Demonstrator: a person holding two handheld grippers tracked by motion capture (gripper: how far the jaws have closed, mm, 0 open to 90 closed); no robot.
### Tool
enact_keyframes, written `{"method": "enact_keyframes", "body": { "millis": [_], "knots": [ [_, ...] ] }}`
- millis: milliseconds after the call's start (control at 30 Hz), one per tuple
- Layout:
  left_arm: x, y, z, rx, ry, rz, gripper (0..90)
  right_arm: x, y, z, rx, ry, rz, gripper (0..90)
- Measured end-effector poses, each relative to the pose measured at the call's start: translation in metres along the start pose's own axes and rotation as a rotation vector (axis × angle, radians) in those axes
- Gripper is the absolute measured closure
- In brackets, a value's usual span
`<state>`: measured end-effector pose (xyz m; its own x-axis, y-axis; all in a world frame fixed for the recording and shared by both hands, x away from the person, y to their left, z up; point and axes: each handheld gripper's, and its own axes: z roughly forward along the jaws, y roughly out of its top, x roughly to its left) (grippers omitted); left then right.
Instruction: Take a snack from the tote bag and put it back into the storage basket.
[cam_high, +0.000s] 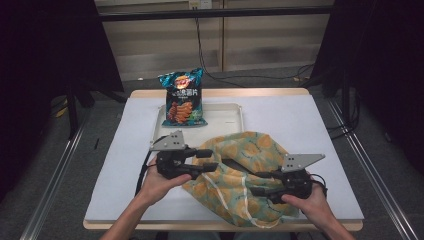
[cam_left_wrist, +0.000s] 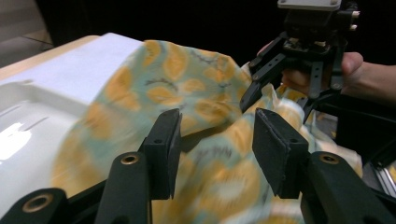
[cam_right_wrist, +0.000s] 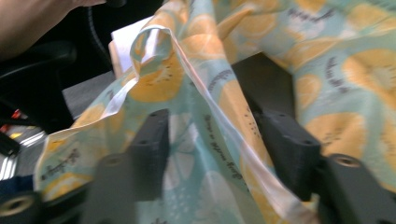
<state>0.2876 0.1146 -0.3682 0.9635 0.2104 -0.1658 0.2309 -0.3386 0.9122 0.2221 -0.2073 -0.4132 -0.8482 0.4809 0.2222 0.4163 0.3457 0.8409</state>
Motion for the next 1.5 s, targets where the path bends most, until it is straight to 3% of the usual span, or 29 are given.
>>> {"method": "enact_keyframes", "body": {
  "millis": [33, 167, 267, 367, 467, 600, 700, 800, 933, 1000, 1167, 1267, 1500],
  "knots": [
    [-0.002, 0.001, 0.005, 0.006, -0.015, 0.005, 51.7, 0.004, -0.001, 0.000, 0.005, 0.022, -0.010, 56.2],
    [-0.013, 0.000, 0.030, 0.046, -0.065, 0.016, 51.8, 0.011, -0.001, 0.000, 0.004, 0.014, -0.014, 61.6],
    [-0.015, -0.006, 0.045, 0.076, -0.099, 0.000, 51.4, 0.014, -0.002, -0.002, -0.002, 0.038, -0.020, 68.4],
    [-0.017, -0.016, 0.053, 0.107, -0.120, 0.002, 46.5, 0.017, -0.008, 0.000, 0.024, 0.067, -0.025, 74.8],
    [-0.020, -0.024, 0.057, 0.155, -0.114, 0.013, 44.2, 0.016, -0.015, 0.004, 0.054, 0.073, -0.021, 78.0],
    [-0.020, -0.034, 0.059, 0.188, -0.123, 0.002, 44.5, 0.013, -0.017, 0.004, 0.056, 0.078, -0.019, 72.7],
    [-0.022, -0.040, 0.057, 0.214, -0.118, 0.012, 50.7, 0.014, -0.015, -0.002, 0.044, 0.073, -0.025, 64.0],
    [-0.023, -0.042, 0.055, 0.225, -0.123, 0.017, 56.8, 0.013, -0.012, -0.010, 0.015, 0.068, -0.024, 61.5],
    [-0.026, -0.043, 0.053, 0.241, -0.115, 0.023, 59.3, 0.008, -0.008, -0.021, -0.030, 0.046, -0.002, 68.3],
    [-0.028, -0.046, 0.054, 0.235, -0.113, 0.022, 58.7, 0.000, -0.002, -0.026, -0.021, 0.001, 0.010, 72.4],
    [-0.028, -0.052, 0.054, 0.252, -0.117, 0.021, 58.4, -0.016, -0.004, -0.025, -0.016, -0.051, 0.049, 73.3],
    [-0.028, -0.052, 0.054, 0.243, -0.118, 0.019, 58.4, -0.021, -0.009, -0.021, 0.013, -0.071, 0.044, 72.0],
    [-0.028, -0.053, 0.057, 0.250, -0.109, 0.022, 57.5, -0.020, -0.022, -0.029, 0.022, -0.107, 0.045, 49.8]
  ]
}}
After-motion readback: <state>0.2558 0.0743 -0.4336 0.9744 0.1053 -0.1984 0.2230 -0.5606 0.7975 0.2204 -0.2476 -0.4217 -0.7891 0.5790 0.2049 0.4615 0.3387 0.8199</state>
